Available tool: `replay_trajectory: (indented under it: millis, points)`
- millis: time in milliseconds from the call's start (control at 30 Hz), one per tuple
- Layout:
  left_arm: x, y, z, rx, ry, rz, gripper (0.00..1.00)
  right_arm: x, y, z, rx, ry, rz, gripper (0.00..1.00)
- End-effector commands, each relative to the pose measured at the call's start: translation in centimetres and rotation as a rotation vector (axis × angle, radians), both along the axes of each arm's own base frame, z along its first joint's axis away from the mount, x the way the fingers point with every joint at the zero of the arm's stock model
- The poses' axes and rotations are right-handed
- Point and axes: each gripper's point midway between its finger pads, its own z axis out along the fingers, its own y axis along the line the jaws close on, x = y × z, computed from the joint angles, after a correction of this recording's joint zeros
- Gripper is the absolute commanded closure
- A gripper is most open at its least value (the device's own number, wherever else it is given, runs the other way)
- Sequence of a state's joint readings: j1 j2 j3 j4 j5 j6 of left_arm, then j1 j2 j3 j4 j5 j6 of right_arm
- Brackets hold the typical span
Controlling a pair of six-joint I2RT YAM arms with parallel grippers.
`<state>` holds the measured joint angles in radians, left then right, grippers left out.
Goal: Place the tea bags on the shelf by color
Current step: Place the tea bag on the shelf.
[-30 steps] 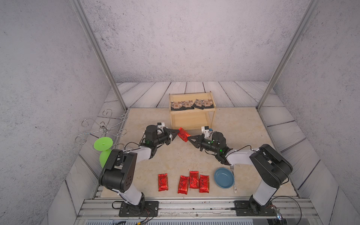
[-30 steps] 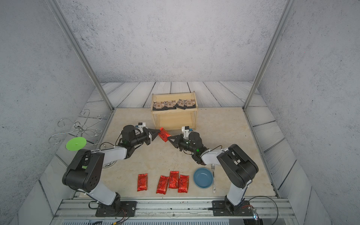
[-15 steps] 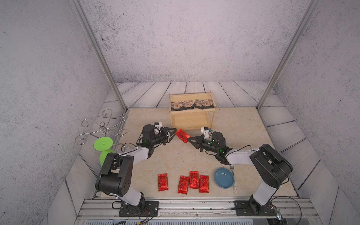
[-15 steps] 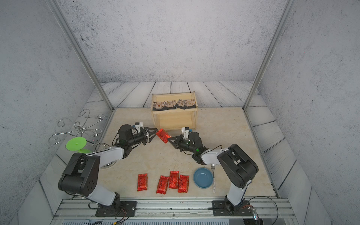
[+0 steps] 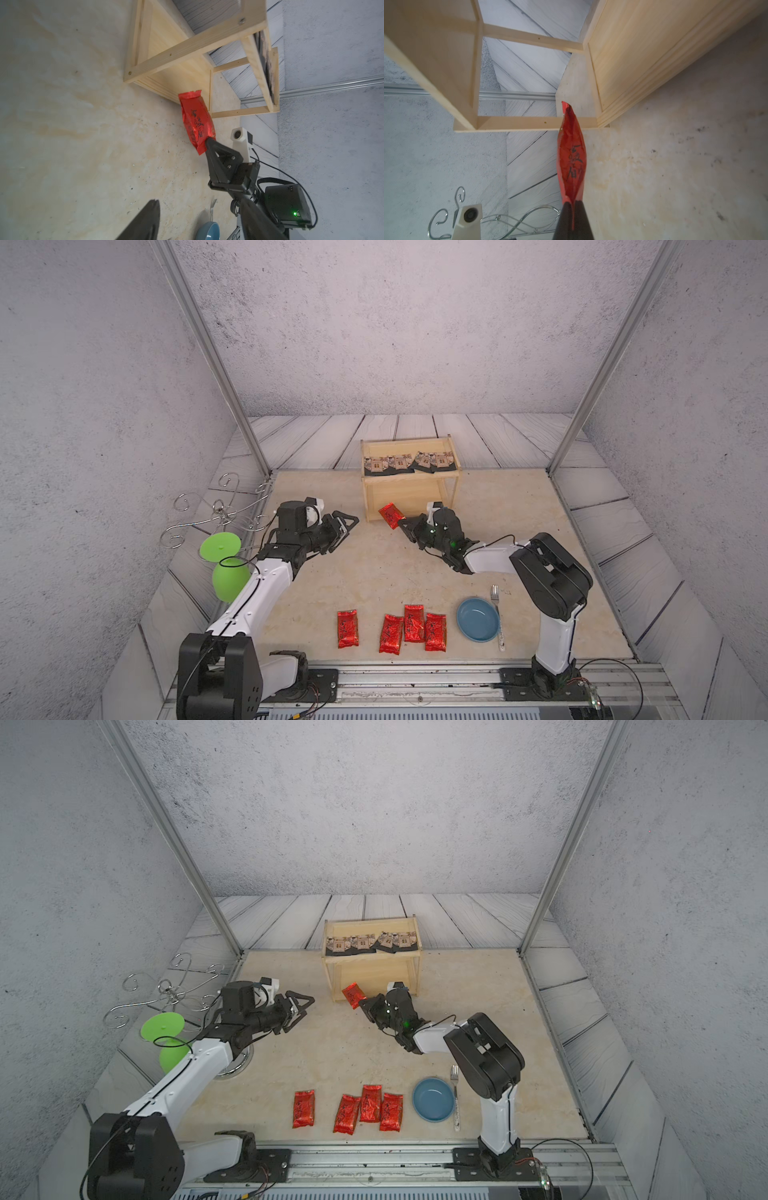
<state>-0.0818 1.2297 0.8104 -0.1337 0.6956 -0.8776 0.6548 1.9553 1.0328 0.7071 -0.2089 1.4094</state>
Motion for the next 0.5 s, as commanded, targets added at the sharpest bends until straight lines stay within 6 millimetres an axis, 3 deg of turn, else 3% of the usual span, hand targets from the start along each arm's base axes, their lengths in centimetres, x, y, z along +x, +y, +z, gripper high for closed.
replay_trajectory:
  millis: [0,300,467]
  points:
    - [-1.5,0.6,-2.0,0.042,0.067,-0.044,0.33,3.0,-0.1,-0.2,-0.024,-0.038,-0.097,1.0]
    - [-1.4,1.6,-2.8,-0.022,0.104,-0.081,0.34,7.1,2.1,-1.9,-0.037,-0.026,-0.156,1.0]
    - [-1.7,1.7,-2.4,-0.015,0.086,-0.082,0.34,8.2,3.4,-2.3,-0.044,-0.02,-0.173,1.0]
